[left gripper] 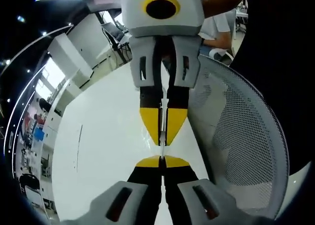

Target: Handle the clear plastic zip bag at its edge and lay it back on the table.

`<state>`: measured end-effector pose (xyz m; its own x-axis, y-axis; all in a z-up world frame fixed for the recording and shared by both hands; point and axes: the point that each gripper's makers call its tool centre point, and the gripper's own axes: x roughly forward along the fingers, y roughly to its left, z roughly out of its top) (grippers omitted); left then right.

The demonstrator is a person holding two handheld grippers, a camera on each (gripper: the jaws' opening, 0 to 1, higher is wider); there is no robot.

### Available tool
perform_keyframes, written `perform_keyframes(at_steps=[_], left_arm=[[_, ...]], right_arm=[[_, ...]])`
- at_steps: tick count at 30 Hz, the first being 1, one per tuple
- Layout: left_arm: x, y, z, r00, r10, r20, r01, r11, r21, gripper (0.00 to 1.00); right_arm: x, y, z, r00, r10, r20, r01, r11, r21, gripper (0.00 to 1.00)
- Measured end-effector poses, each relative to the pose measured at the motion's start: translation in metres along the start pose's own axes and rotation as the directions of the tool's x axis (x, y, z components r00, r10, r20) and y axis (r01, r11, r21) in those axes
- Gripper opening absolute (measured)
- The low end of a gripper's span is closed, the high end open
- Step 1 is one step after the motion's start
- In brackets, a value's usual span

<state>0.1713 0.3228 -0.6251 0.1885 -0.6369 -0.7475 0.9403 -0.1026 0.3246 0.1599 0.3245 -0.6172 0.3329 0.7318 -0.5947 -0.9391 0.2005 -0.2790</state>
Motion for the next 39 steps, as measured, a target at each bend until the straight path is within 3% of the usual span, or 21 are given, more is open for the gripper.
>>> perform_keyframes(at_steps=[39], left_arm=[[-0.0004, 0.0000, -0.0004, 1.000, -0.003, 0.007, 0.003, 1.000, -0.013, 0.00]], right_arm=[[-0.0036, -0.0023, -0.0066, 1.000, -0.010, -0.001, 0.010, 1.000, 0.024, 0.00]])
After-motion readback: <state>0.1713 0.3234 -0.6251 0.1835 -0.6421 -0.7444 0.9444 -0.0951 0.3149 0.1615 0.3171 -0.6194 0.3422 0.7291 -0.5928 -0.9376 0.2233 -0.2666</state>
